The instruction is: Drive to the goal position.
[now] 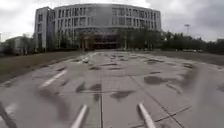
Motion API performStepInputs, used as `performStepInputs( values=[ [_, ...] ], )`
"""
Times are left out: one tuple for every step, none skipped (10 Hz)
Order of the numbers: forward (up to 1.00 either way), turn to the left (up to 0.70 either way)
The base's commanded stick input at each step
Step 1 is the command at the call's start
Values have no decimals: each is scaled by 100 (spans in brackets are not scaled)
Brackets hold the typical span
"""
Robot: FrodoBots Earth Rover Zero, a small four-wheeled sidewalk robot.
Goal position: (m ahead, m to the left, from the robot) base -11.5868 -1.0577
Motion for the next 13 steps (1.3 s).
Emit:
performStepInputs(
  values=[
    [100, -18],
    [100, -6],
    [100, 0],
    [100, 0],
    [100, 0],
    [100, 0],
    [100, 0],
    [100, 0],
    [100, 0],
    [100, 0],
    [100, 0],
    [100, 0],
    [100, 0]
  ],
)
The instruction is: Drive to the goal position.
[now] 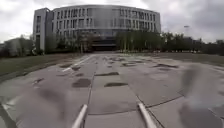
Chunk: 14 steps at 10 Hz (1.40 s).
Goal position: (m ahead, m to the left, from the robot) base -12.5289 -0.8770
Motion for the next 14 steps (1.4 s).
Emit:
performStepInputs(
  values=[
    [100, 0],
    [100, 0],
    [100, 0],
    [100, 0],
    [100, 0],
    [100, 0],
    [73, -32],
    [0, -45],
    [0, -45],
    [0, -45],
    [0, -45],
    [0, -45],
    [0, -45],
    [0, -45]
  ],
)
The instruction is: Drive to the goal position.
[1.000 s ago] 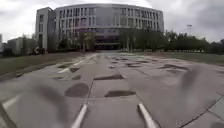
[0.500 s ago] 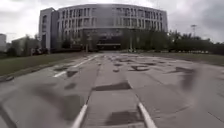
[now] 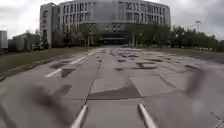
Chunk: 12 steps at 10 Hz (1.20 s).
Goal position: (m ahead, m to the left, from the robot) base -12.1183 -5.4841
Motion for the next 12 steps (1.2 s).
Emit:
performStepInputs(
  values=[
    [0, -45],
    [0, -45],
    [0, -45],
    [0, -45],
    [0, -45],
    [0, -45],
    [0, -45],
    [0, -45],
    [0, -45],
    [0, -45],
    [0, -45],
    [0, -45]
  ],
)
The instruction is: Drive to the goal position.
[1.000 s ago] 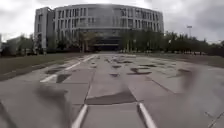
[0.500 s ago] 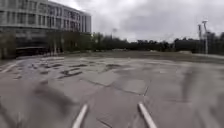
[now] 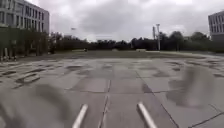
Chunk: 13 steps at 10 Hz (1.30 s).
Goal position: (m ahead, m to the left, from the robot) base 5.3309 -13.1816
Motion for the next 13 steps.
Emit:
performStepInputs(
  values=[
    [0, -45],
    [0, -45],
    [0, -45],
    [0, -45],
    [0, -45],
    [0, -45],
    [0, -45],
    [0, -45],
    [0, -45],
    [0, -45],
    [0, -45],
    [0, -45],
    [100, 0]
  ],
)
